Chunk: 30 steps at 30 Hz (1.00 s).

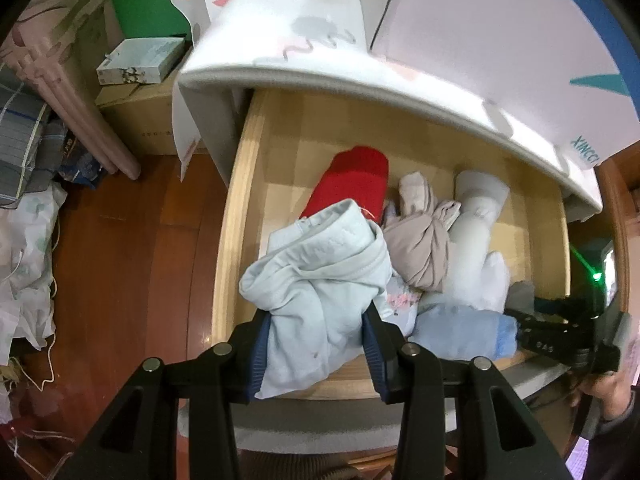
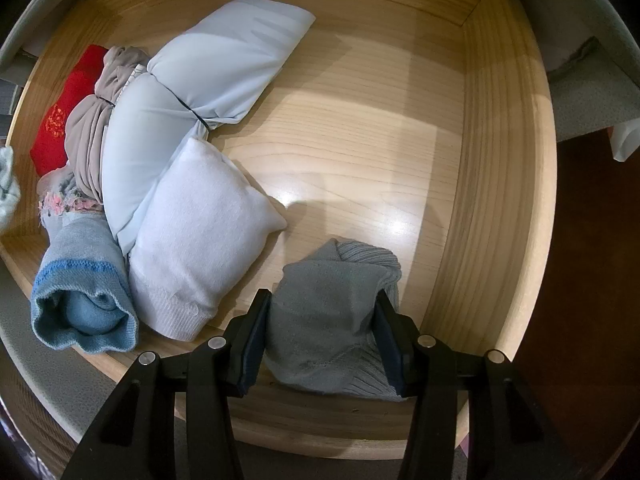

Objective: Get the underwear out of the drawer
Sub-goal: 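Lower the left tool onto the pale blue garment and close it, then carry the pale blue garment with the left tool into the white box and release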

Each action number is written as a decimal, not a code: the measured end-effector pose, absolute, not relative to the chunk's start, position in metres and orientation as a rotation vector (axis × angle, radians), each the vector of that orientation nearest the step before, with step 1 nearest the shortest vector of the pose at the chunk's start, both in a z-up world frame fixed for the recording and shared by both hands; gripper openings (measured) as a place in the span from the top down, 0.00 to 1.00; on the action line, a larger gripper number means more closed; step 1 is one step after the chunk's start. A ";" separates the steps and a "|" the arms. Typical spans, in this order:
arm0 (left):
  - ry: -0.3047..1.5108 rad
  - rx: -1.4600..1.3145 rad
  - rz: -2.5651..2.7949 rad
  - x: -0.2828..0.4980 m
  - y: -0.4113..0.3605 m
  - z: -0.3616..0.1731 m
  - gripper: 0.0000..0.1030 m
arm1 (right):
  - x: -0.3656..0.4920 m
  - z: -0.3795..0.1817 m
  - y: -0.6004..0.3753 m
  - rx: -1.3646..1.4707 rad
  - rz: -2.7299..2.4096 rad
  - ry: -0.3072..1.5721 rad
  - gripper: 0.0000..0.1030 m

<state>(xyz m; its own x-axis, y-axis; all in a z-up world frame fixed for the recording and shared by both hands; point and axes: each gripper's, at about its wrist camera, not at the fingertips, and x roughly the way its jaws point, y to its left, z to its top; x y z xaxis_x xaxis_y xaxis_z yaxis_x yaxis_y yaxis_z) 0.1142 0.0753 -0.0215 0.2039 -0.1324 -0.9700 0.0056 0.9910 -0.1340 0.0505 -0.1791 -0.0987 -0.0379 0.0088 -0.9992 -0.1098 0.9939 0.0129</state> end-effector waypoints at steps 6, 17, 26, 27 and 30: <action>1.316 -0.109 -0.106 0.117 0.076 0.001 0.59 | 0.050 -0.099 -0.179 -0.079 0.097 1.607 0.54; 1.169 -0.139 -0.145 0.125 0.084 0.080 0.59 | 0.052 -0.099 -0.179 -0.081 0.095 1.607 0.54; 1.025 -0.122 -0.172 0.142 0.077 0.158 0.59 | 0.053 -0.099 -0.178 -0.081 0.095 1.607 0.54; 1.009 -0.121 -0.178 0.146 0.075 0.167 0.59 | 0.053 -0.099 -0.178 -0.081 0.095 1.607 0.54; 0.969 -0.111 -0.190 0.156 0.067 0.187 0.59 | 0.053 -0.099 -0.178 -0.080 0.095 1.606 0.54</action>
